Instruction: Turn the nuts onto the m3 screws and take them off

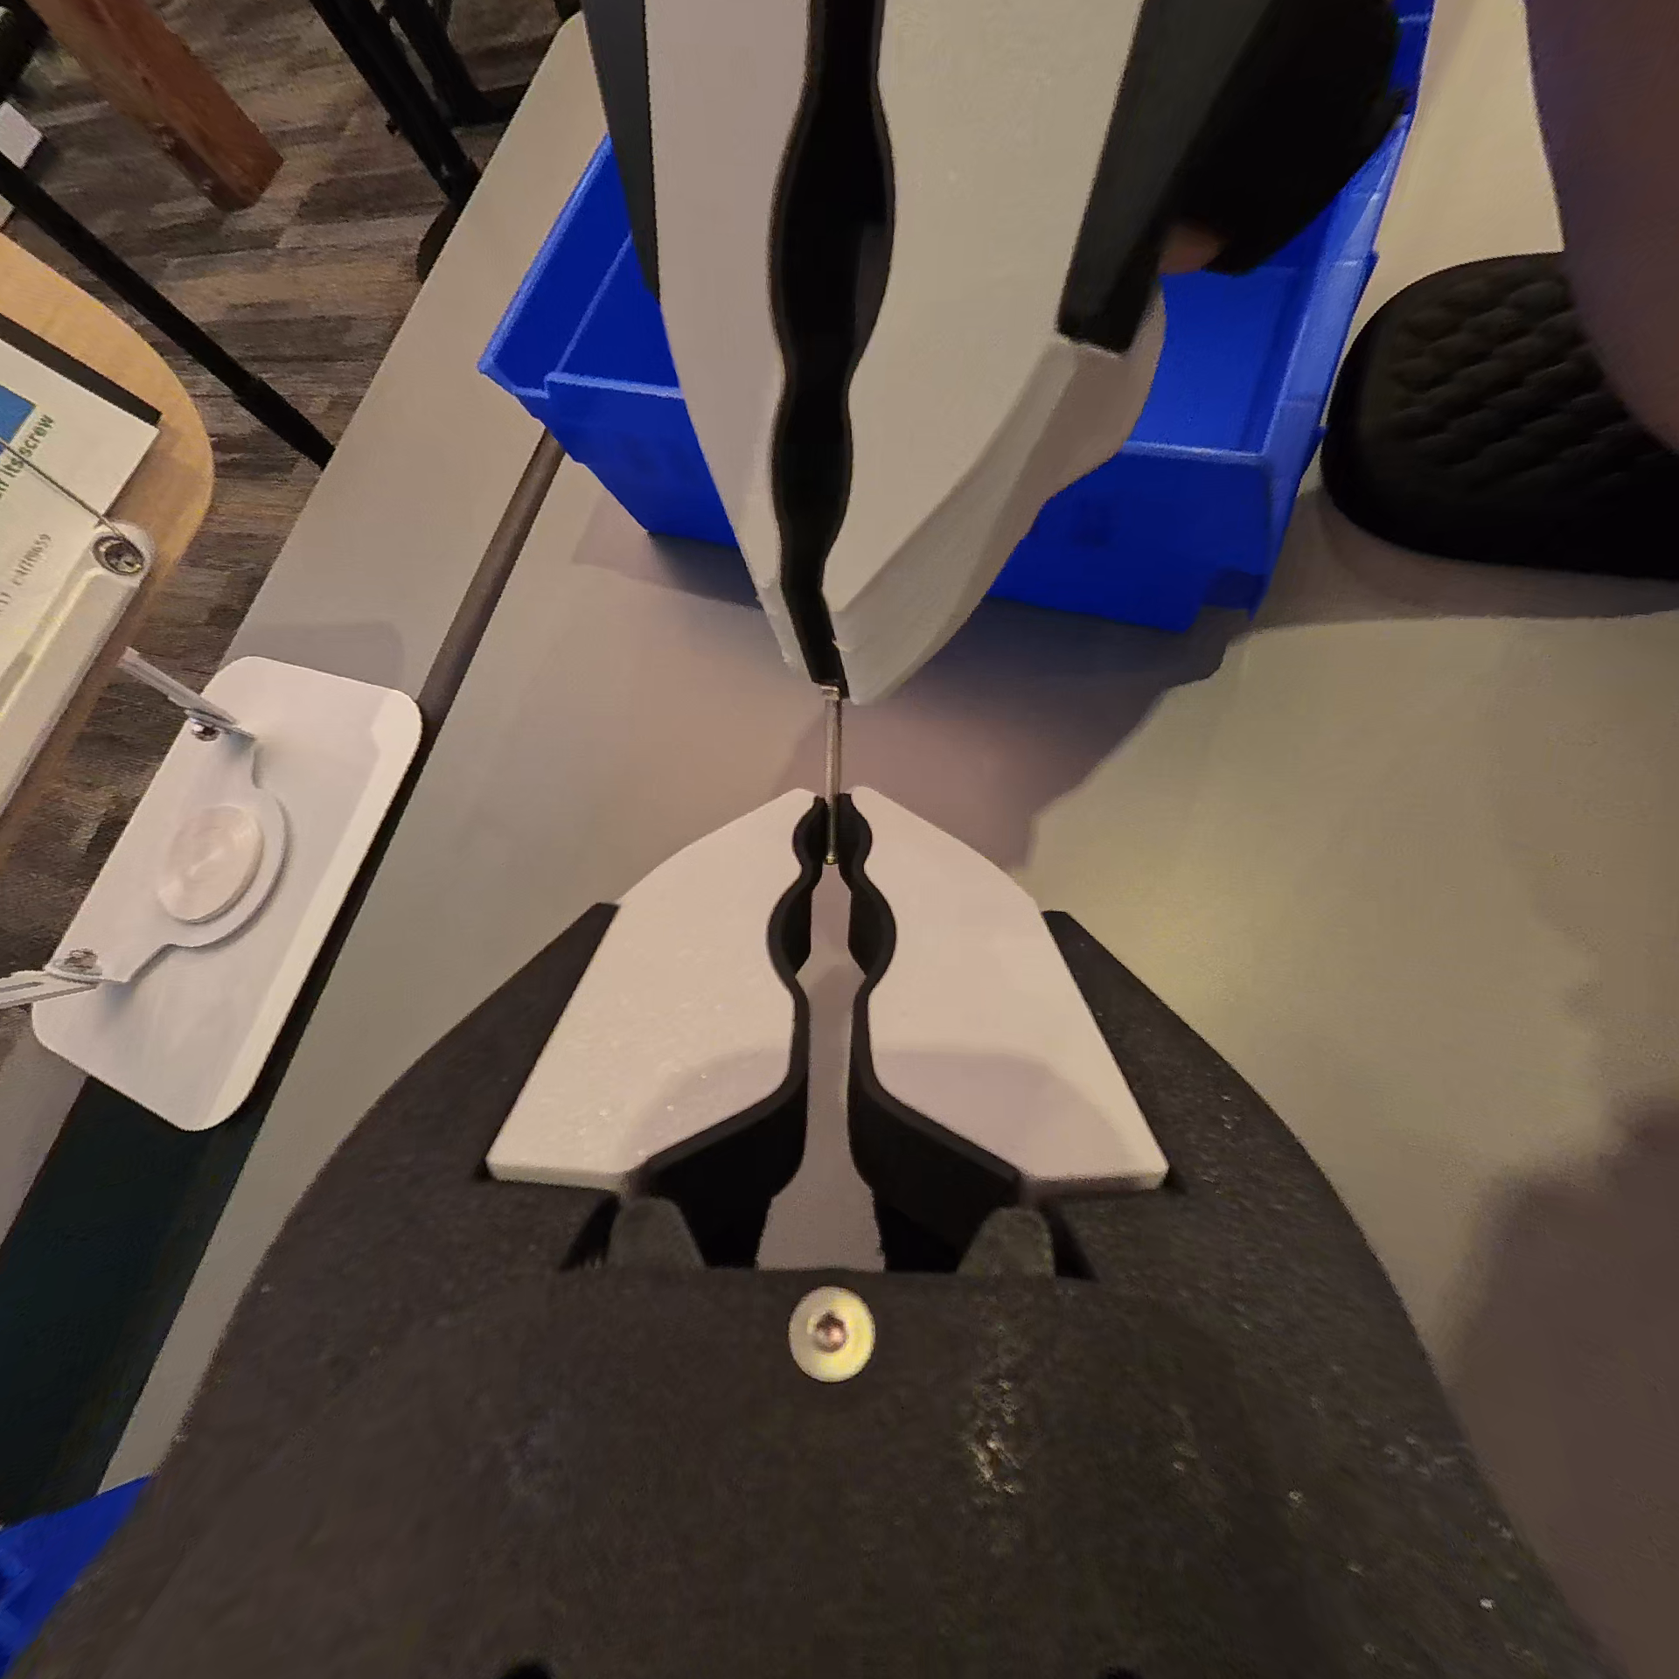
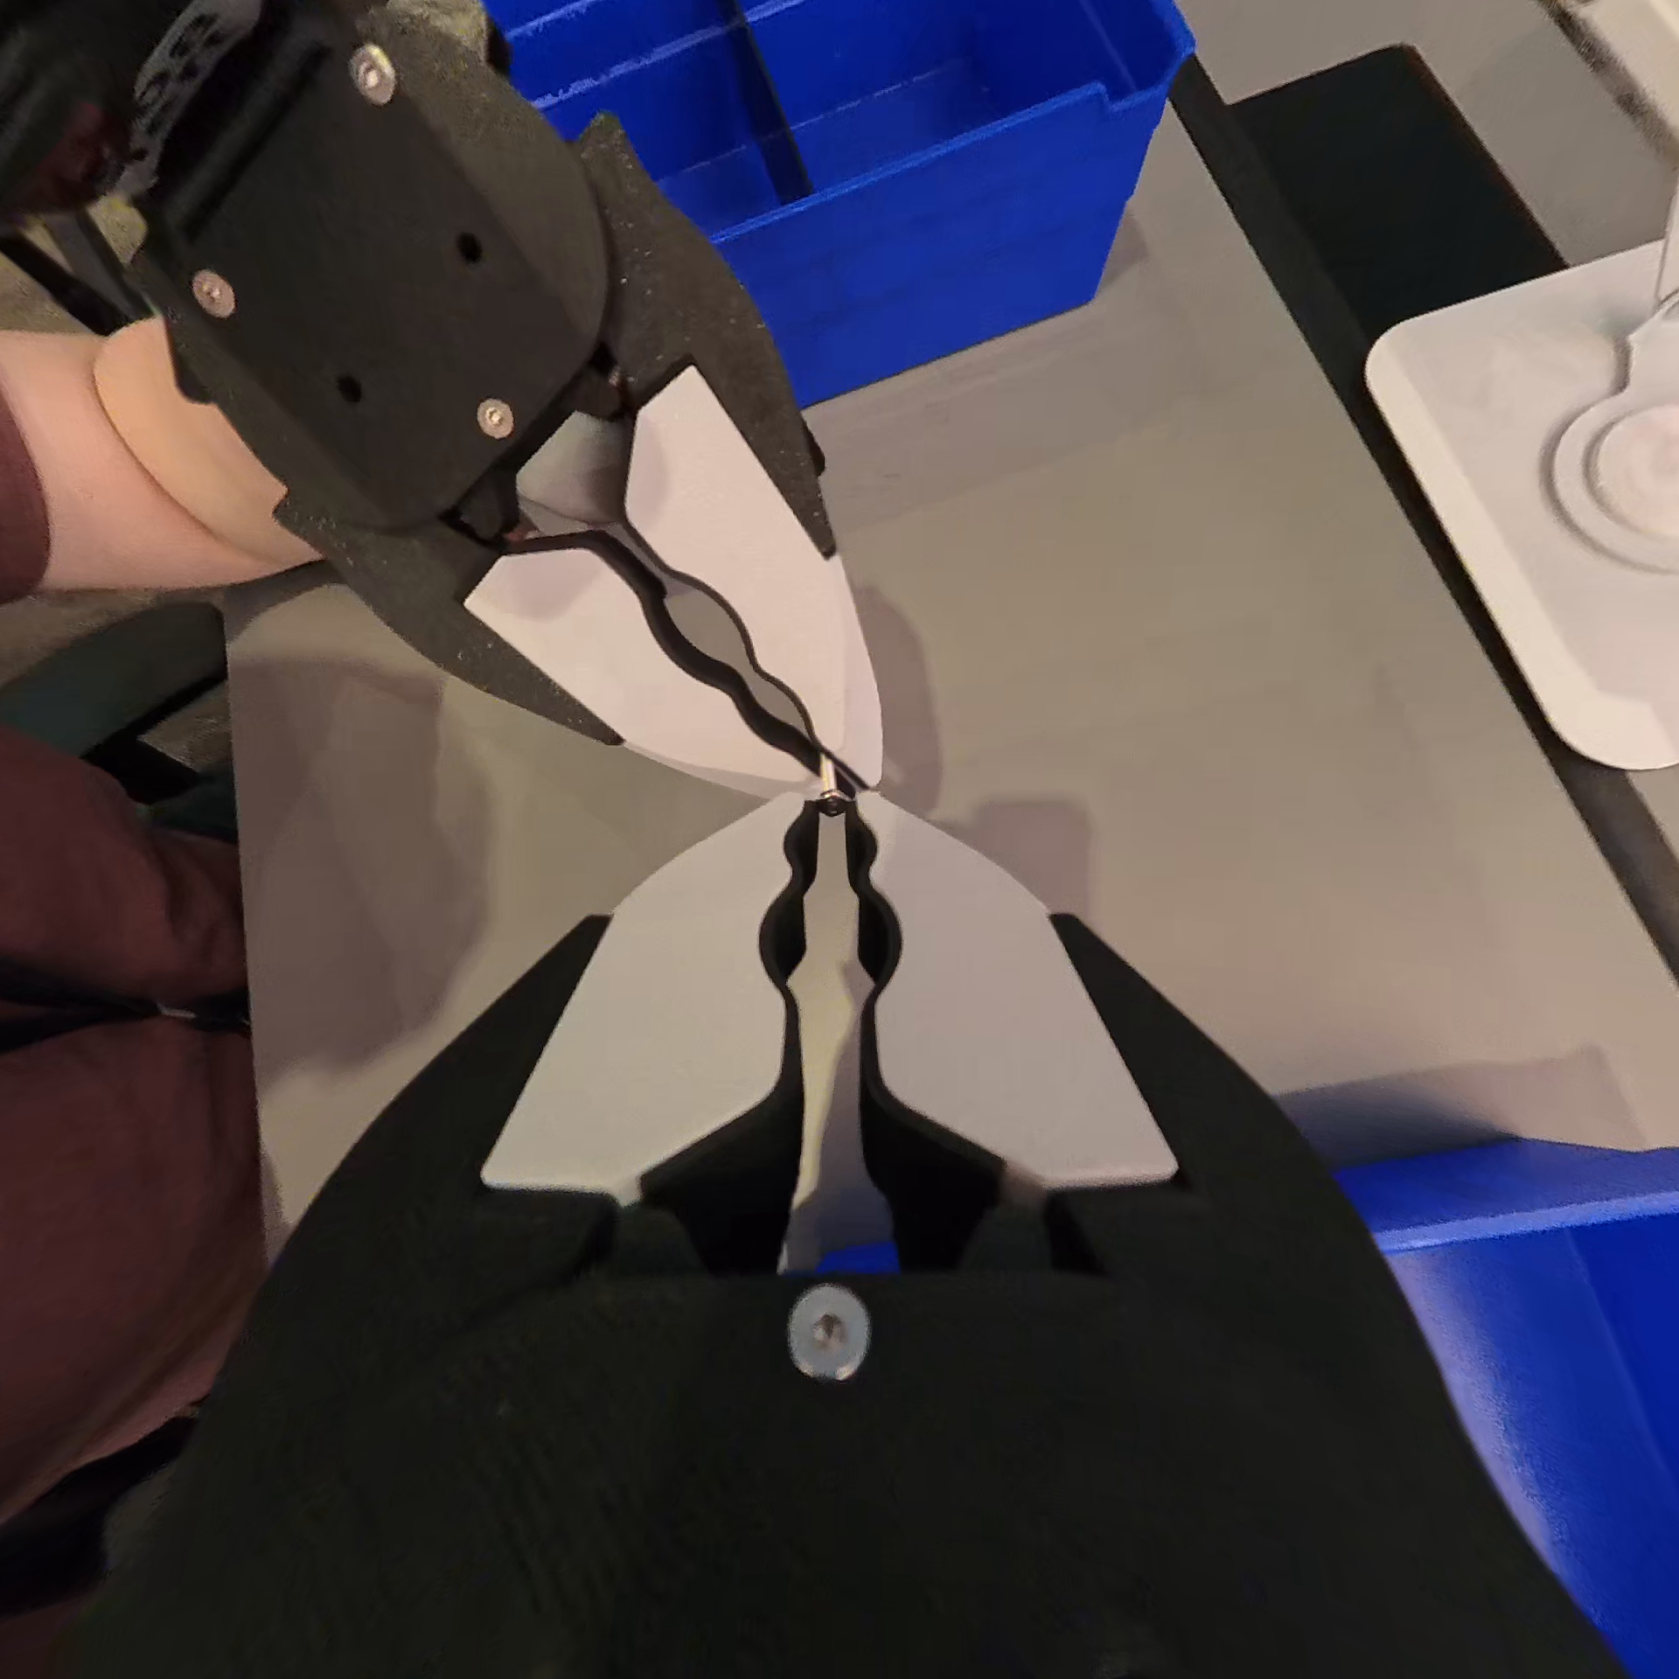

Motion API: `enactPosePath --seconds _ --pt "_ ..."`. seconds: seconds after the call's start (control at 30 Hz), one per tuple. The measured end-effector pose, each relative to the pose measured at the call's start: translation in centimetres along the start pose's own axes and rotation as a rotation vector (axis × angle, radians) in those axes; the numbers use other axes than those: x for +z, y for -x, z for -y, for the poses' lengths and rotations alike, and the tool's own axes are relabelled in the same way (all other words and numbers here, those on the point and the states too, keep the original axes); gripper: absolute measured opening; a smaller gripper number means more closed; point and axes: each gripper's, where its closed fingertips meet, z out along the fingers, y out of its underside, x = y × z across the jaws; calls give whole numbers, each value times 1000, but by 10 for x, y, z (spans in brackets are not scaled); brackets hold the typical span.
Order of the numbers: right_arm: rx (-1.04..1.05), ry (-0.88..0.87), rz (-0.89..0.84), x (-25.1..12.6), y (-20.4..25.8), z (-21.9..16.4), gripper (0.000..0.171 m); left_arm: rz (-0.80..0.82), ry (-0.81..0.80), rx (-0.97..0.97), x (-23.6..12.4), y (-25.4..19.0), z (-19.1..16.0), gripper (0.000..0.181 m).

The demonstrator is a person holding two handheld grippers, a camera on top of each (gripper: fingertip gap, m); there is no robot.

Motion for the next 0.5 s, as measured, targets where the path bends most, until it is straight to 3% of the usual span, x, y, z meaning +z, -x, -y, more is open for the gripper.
enactPosePath --seconds 0.2,0.33,0.5 --pt "-32 -34 10 -3 2 5 7 -19 -36 -22 -4 0 5 2" --pt "-97 -95 -31 -12 -1 14 23 -32 -80 -47 -12 3 11 2" --pt "-305 -338 -6 -37 14 43 32 -130 -288 -136 -34 1 38 2"
